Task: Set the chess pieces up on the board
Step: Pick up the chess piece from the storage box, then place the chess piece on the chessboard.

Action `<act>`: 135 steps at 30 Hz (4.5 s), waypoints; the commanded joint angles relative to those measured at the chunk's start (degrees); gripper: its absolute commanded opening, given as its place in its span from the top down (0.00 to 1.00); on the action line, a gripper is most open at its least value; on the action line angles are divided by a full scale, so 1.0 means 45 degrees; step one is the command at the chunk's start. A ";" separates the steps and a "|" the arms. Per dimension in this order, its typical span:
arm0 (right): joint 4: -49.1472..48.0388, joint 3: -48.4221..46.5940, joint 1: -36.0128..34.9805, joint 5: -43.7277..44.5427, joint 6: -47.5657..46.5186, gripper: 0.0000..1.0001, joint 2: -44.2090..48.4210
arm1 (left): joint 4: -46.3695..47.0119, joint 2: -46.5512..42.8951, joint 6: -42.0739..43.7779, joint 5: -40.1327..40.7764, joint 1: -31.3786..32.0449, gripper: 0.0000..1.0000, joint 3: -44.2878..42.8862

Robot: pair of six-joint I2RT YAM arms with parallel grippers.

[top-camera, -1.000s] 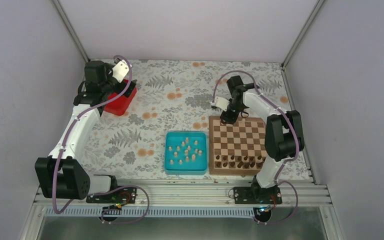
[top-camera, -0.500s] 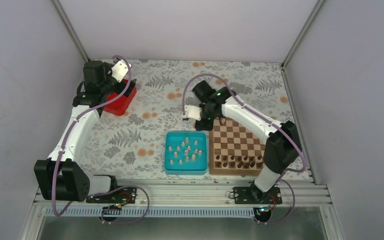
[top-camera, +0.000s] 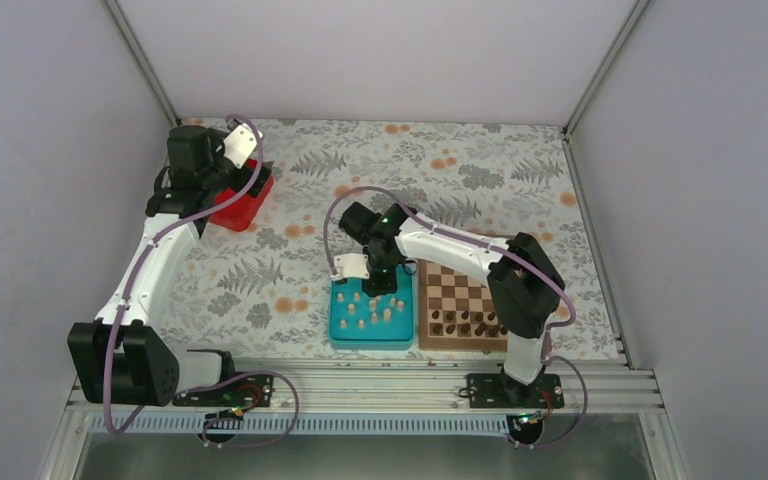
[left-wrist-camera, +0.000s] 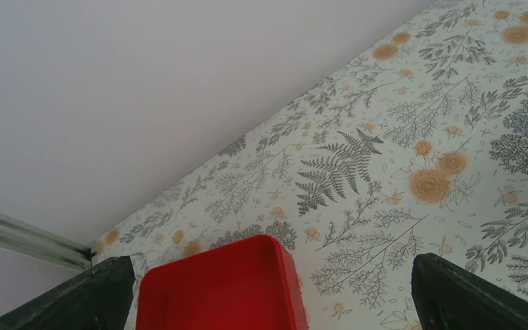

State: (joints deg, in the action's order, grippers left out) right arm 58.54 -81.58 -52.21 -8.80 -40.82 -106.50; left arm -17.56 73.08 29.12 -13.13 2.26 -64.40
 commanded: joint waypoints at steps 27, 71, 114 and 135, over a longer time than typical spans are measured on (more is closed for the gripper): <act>-0.0473 0.0796 -0.0524 -0.0431 0.0280 0.72 -0.0619 | 0.0430 -0.0183 -0.0012 -0.0030 -0.0034 0.00 0.0183; 0.1752 -0.0421 0.7826 0.0425 -0.1457 0.96 0.3815 | 0.0532 0.0005 0.0037 -0.0287 -0.0030 0.00 0.0091; -0.0244 0.1930 1.3529 0.0217 -0.3194 0.94 0.1320 | 0.0650 0.0189 -0.0066 -0.0455 -0.0036 0.00 0.0199; -0.0158 0.1264 1.3562 -0.0138 -0.3225 0.94 0.0670 | 0.0553 0.0223 0.0051 -0.0384 -0.0029 0.00 0.0148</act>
State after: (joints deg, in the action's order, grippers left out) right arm 57.45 -74.61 8.40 -7.68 -54.13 -102.63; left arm -15.49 73.89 29.12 -14.17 2.26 -63.83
